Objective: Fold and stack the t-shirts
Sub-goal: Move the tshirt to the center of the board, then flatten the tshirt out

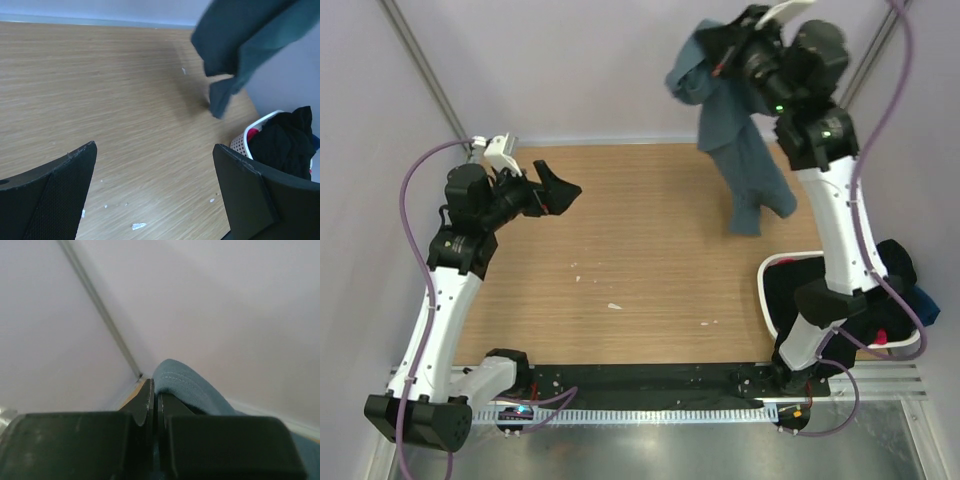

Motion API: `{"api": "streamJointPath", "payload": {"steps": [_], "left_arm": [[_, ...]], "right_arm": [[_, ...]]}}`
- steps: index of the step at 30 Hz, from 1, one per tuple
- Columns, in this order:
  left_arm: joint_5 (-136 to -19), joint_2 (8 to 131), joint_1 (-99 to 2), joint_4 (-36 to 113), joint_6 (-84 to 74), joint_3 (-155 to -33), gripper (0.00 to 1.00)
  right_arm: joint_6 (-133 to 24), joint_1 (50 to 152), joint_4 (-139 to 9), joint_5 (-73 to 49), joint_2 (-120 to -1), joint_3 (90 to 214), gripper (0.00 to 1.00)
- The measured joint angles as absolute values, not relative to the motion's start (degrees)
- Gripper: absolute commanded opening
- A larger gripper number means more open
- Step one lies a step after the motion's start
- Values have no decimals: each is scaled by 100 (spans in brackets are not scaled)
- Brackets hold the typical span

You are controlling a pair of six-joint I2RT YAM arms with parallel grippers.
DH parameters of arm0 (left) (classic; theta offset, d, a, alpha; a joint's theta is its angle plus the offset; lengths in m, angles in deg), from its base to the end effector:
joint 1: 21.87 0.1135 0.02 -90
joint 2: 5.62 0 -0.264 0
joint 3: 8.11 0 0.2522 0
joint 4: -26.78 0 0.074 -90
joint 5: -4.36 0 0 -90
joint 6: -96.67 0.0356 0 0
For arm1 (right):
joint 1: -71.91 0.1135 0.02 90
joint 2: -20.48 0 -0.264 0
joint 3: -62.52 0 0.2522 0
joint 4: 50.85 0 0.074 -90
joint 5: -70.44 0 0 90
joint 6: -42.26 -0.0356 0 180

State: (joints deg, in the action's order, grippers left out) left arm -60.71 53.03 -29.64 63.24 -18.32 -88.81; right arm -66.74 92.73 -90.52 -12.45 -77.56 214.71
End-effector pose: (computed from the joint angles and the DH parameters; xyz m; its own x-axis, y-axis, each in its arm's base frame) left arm 0.2153 -0.0445 0.4072 -0.4462 -0.3258 -0.8336 0.3736 0.7786 -0.5042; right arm 0.2886 0.1145 0.6067 0.0697 0.3721 -0.9256 -0.5155 0.8078 0.2860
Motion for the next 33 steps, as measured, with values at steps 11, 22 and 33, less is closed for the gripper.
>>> {"api": "streamJointPath", "payload": {"steps": [11, 22, 33], "left_arm": [[-6707, 4772, -2974, 6616, -1709, -8761, 100], [-8333, 5122, -2974, 7692, -2691, -8706, 100], [-7990, 7664, -3816, 7121, -3709, -8686, 95]], "right_arm": [[-6934, 10877, -8351, -976, -8084, 17720, 36], [-7127, 12503, -9990, -1354, -8596, 16367, 100], [-7551, 9690, -9706, -2725, -7265, 16321, 100]]}}
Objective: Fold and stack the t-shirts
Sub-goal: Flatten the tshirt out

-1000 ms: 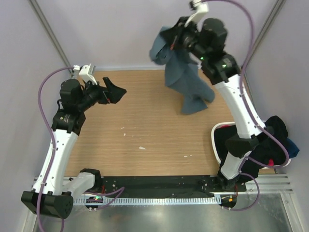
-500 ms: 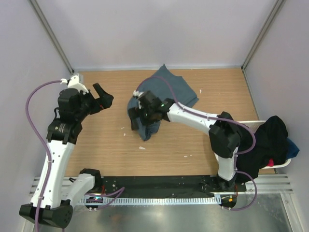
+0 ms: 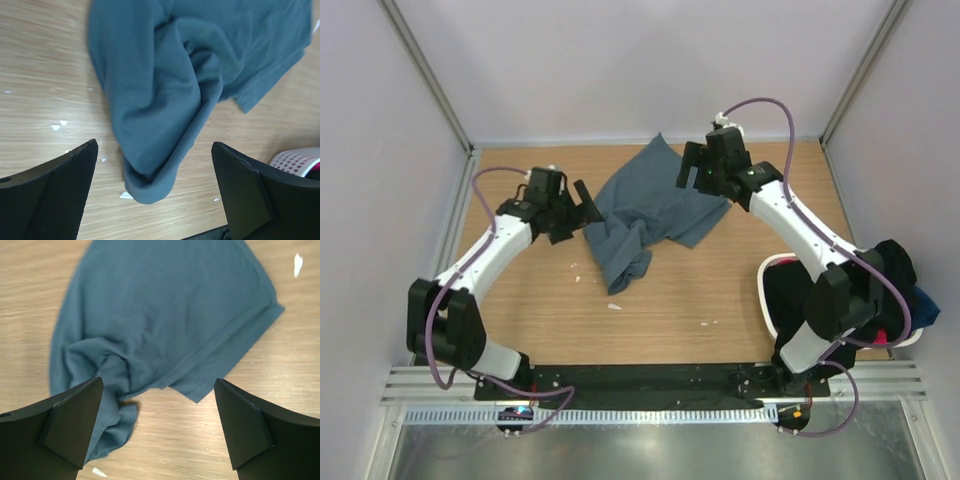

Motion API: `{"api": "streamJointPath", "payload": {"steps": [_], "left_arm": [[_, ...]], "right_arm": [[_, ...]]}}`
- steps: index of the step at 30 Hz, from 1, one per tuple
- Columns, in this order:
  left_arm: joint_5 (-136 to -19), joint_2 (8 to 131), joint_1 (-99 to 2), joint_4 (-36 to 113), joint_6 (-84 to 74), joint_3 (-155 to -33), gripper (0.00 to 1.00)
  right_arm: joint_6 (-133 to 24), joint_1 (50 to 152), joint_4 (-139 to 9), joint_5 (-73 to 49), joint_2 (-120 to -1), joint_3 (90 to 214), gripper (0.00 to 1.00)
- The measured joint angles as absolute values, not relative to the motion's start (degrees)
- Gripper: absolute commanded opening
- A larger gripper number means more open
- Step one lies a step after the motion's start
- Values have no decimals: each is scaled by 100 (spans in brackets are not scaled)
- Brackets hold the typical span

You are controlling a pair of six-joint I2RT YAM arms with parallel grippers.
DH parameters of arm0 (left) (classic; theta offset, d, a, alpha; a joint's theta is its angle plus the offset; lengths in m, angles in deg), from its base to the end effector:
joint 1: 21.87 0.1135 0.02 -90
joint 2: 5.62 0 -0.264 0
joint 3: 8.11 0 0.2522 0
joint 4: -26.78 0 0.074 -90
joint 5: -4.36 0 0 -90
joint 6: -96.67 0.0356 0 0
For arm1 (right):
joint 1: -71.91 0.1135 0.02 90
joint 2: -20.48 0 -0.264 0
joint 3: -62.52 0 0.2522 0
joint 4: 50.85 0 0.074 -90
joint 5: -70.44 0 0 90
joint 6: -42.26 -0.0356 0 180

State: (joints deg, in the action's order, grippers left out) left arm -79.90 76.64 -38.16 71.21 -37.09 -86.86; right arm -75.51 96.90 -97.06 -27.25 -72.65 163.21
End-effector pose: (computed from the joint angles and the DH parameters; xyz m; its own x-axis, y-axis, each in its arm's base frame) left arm 0.2961 -0.0902 0.2784 -0.7522 -0.4971 -0.4325 -0.2449 0.8202 -0.5170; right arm 0.3372 0.1519 0.3420 -0.6518 0.2056 -0.7300 -0.0229 0.9568 0.2899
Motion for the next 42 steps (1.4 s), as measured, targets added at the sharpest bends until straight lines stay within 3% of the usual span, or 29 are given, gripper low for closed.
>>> {"api": "streamJointPath", "payload": {"steps": [4, 7, 12, 20, 27, 31, 33, 34, 37, 40, 42], "left_arm": [[-8158, 8335, -4660, 7108, -3637, -8927, 93], [-8478, 8366, -5331, 7189, -3347, -8942, 90], [-9273, 8370, -6266, 7563, -2748, -9309, 78], [-10174, 9021, -6705, 7770, -2171, -9912, 70], [-10484, 9944, -6767, 8020, -1985, -10094, 66], [-10678, 9987, -6767, 8109, -1978, -10094, 63], [-10779, 9987, -6767, 8116, -1980, -10092, 58], [-10831, 9987, -6767, 8127, -1983, -10089, 57], [-10954, 9990, -6767, 8127, -1989, -10079, 50], [-11041, 10027, -6767, 8135, -2015, -10076, 36], [-11076, 10066, -6767, 8142, -2037, -10076, 21]], "right_arm": [[-7839, 9504, -9293, -2897, -7772, 15749, 98], [-8069, 9207, -9070, -2847, -8167, 15082, 91], [-8252, 8702, -8950, -2832, -8344, 14606, 83], [-8241, 8263, -8353, -2845, -8427, 14608, 67], [-8169, 8182, -8176, -2915, -9146, 15017, 59], [-8101, 8189, -8021, -2967, -9415, 15355, 47], [-8075, 8189, -7964, -3015, -9542, 15447, 33], [-8055, 8189, -7931, -3042, -9573, 15495, 20], [-8029, 8189, -7912, -3149, -9693, 15565, 1], [-7999, 8186, -7927, -3238, -9728, 15622, 1], [-7955, 8189, -7944, -3284, -9721, 15622, 1]]}}
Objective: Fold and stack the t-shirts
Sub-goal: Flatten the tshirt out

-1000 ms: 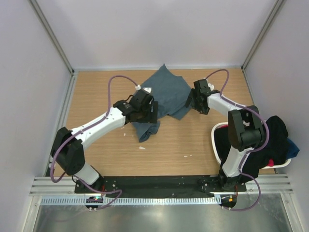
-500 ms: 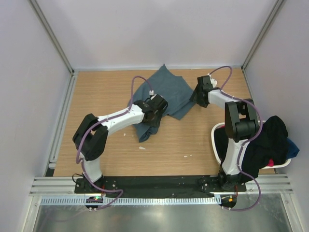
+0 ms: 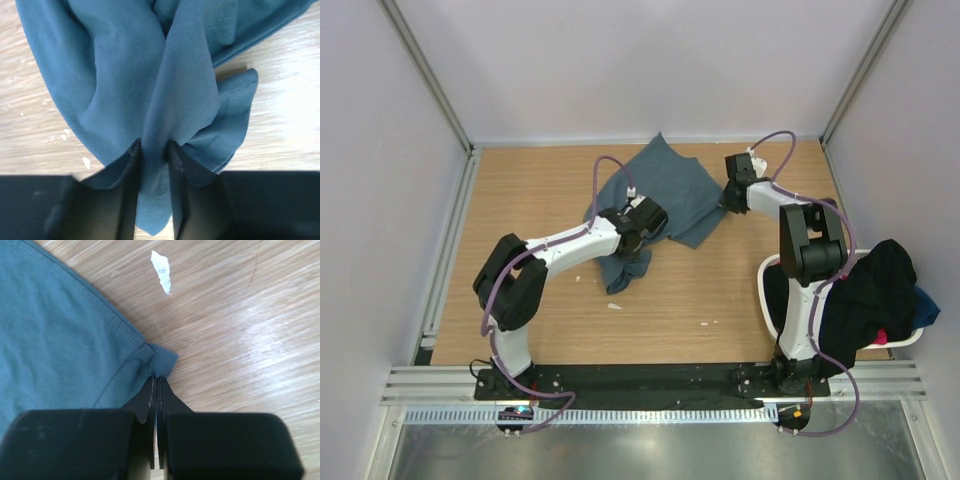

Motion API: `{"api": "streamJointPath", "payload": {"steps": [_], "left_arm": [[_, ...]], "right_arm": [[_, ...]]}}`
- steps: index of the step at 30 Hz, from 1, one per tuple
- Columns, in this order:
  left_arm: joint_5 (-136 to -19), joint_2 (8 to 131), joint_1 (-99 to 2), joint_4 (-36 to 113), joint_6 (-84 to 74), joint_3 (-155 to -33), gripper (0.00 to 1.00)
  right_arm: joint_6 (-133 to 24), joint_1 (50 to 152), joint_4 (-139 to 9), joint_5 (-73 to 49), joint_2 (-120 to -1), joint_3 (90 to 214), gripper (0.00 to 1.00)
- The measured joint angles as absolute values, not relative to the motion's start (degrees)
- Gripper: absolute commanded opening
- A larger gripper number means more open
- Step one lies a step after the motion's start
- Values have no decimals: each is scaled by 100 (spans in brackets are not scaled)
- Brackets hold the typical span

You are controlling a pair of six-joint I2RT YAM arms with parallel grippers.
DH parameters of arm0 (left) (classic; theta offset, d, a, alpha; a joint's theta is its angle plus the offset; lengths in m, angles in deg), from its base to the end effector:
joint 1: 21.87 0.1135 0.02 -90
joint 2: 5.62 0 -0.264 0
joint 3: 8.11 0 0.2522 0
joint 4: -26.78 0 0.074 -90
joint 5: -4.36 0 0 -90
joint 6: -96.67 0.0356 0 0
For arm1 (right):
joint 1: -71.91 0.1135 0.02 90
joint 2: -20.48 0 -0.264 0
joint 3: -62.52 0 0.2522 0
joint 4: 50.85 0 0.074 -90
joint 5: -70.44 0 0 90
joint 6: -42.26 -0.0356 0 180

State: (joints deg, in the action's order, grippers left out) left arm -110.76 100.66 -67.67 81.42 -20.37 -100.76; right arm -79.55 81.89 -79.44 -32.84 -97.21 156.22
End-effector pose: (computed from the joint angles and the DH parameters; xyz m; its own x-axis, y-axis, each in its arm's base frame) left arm 0.2747 -0.2608 0.2088 -0.8221 0.2550 -0.5090 0.1861 0.9653 0.1829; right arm 0.4339 0.0680 0.1584 -0.6811 0.4010 -0.6125 0.3858 0.9077 0.1653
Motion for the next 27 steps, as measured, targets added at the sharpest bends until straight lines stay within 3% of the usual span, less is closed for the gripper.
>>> {"api": "streamJointPath", "payload": {"steps": [1, 2, 3, 10, 17, 21, 27], "left_arm": [[-11094, 10086, -6767, 8146, -2042, -10074, 16], [-11113, 10099, -6767, 8155, -2033, -10074, 1], [-11120, 10103, -6767, 8157, -2053, -10074, 0], [-11157, 9819, -6727, 8306, -2149, -10046, 0], [-11131, 7705, -6489, 8546, -2507, -9834, 0], [-11137, 6407, -6421, 8761, -2920, -9873, 0], [-11798, 5251, -6421, 9364, -3176, -10701, 0]], "right_arm": [[-7929, 8189, -7964, -3306, -9710, 15622, 1], [-7896, 8189, -8016, -3341, -9684, 15618, 1], [-7859, 8189, -8080, -3361, -9643, 15602, 1], [-7542, 8186, -8714, -3444, -8362, 15312, 1], [-7290, 8186, -9155, -3431, -6242, 15347, 1], [-7107, 8186, -9713, -3420, -5199, 15917, 1], [-6705, 8186, -10235, -3400, -4607, 17517, 1]]}}
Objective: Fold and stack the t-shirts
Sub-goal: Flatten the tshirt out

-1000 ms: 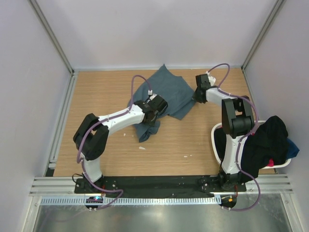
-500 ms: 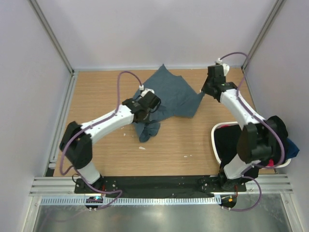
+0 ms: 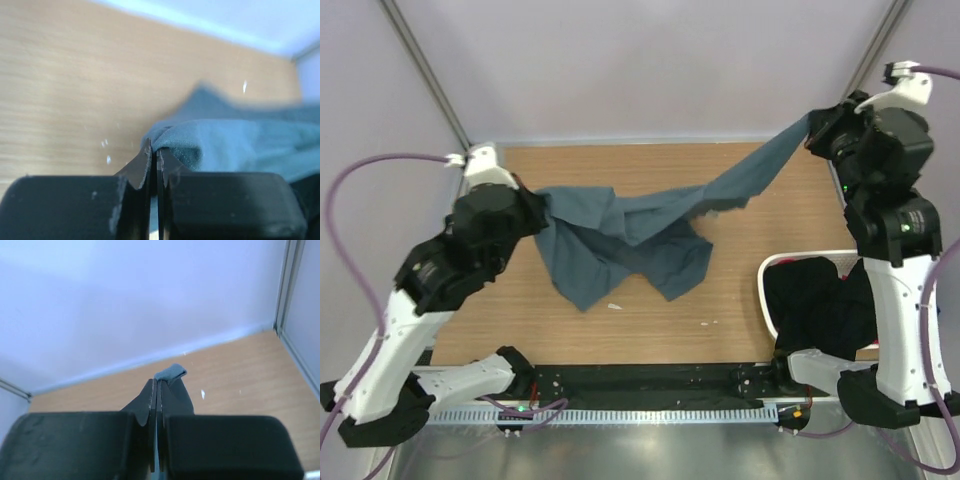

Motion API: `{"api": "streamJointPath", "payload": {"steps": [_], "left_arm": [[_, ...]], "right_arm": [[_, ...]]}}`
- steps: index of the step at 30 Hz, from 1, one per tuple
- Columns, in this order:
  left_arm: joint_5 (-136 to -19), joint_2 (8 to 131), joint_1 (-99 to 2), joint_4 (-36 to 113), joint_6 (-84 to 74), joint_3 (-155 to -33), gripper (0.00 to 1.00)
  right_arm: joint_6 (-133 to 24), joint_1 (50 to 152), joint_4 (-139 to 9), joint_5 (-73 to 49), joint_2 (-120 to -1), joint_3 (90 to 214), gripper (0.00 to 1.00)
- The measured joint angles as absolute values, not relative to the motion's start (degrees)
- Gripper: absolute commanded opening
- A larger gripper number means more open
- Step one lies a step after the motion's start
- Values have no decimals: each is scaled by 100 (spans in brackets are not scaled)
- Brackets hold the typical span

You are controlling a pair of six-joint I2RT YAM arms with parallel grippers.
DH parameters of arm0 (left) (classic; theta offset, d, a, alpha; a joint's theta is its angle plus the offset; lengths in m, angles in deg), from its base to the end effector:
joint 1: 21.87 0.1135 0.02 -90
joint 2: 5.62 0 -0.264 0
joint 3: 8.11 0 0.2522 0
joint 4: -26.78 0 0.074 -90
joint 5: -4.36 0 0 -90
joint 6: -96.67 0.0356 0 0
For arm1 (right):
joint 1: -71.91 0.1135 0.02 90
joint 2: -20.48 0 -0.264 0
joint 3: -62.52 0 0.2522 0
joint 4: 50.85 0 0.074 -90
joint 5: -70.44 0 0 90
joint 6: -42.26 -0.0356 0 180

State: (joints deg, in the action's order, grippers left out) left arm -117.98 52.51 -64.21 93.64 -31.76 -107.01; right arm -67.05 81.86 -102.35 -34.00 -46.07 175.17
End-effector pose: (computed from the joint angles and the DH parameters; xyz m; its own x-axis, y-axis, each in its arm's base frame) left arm 0.1348 -0.0971 0.4566 -0.3876 -0.3573 -0.8498 -0.0345 0.9268 -0.3739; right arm 0.1964 0.0254 0.5272 -0.0620 0.3143 -0.9473 0.1035 0.9460 0.3071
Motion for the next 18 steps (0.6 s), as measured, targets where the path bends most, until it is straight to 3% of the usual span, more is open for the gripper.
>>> {"api": "streamJointPath", "payload": {"steps": [10, 13, 18], "left_arm": [[-13616, 5220, -6227, 9541, -2413, -12325, 0], [-13330, 5618, -5606, 9687, -2363, -12262, 0], [-11837, 6368, -4035, 9543, -2306, -11180, 0]], "right_arm": [[-6545, 8193, -10687, -3203, -5649, 20074, 1], [-6543, 8193, -10746, -3238, -6038, 20153, 1], [-6504, 8193, -10794, -3282, -6742, 19567, 1]]}}
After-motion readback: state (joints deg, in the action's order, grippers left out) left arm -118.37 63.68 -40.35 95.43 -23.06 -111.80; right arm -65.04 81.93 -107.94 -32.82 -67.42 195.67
